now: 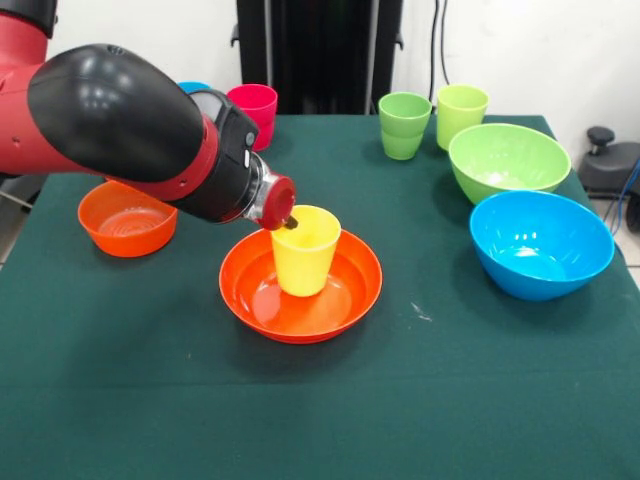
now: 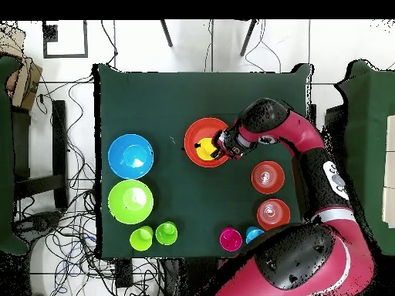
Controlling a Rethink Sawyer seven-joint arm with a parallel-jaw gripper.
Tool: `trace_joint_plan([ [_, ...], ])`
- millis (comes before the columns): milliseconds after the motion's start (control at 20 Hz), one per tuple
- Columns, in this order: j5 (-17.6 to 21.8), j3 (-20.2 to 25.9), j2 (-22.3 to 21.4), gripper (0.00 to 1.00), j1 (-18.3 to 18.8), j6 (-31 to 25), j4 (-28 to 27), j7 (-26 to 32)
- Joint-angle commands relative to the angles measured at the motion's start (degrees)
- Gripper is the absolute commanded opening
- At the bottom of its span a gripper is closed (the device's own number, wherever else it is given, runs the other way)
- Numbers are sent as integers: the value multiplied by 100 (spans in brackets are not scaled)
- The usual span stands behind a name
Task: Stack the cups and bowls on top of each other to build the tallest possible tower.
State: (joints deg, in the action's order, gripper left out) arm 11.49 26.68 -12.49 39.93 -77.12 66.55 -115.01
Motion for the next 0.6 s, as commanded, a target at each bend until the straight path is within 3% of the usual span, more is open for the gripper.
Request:
trace_joint_plan([
  [50,299,376,-90,0,-74,428,-4,1279],
  [450,257,395,-362,0,-40,631,415,1113],
  [600,307,409,-254,0,-72,592,215,1194],
])
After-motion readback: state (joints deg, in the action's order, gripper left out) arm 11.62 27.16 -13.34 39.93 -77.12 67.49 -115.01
